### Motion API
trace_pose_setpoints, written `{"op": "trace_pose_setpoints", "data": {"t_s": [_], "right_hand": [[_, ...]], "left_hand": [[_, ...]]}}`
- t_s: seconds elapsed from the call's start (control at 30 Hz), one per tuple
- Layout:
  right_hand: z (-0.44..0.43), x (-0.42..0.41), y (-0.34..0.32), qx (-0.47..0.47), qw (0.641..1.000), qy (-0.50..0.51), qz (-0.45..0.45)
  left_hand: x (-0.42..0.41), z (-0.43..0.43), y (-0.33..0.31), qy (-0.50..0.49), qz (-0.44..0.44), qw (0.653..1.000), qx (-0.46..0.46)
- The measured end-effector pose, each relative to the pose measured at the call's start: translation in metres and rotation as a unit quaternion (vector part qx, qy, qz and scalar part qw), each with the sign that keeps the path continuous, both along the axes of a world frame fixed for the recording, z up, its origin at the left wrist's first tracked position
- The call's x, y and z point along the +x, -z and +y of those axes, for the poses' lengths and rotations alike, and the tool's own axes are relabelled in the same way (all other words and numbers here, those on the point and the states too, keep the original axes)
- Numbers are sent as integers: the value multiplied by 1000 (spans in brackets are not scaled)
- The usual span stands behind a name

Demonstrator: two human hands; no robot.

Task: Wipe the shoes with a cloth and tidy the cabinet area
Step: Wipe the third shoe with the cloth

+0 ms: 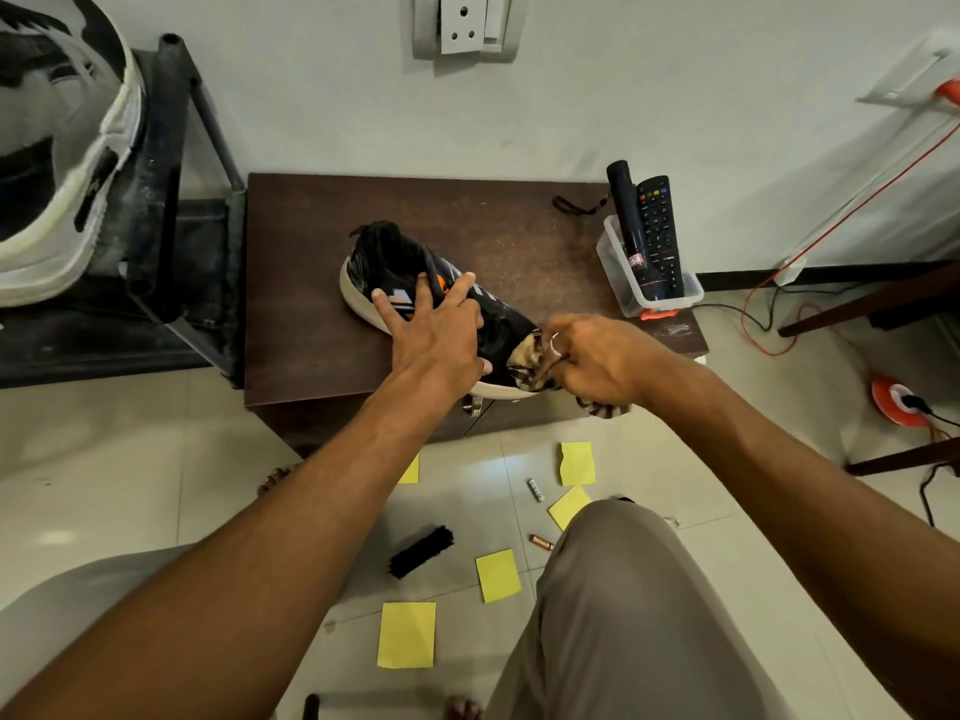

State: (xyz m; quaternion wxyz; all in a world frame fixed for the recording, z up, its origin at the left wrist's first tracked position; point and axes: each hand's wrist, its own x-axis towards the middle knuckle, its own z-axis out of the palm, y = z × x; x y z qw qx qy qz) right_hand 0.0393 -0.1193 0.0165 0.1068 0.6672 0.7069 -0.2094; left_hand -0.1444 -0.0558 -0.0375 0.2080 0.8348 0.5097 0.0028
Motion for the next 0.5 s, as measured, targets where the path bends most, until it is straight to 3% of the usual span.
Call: {"op": "trace_pose_setpoints", "data": {"t_s": [0.13, 0.23, 0.3, 0.4, 0.5], "right_hand": [[-6, 1, 5, 125, 990, 42, 46], [-24, -9, 25, 116, 991, 61, 17], [-30, -14, 30, 136, 983, 112, 43], [-33, -21, 23, 91, 972, 198, 88], [-31, -21, 13, 9, 976, 191, 106]], "left_hand": [[0, 2, -2, -4, 1, 1000, -11], [0, -2, -2, 3, 5, 1000, 3], [0, -4, -2, -1, 1, 1000, 12], [1, -4, -2, -2, -3, 1000, 8], [0, -2, -3, -3, -9, 1000, -2]]}}
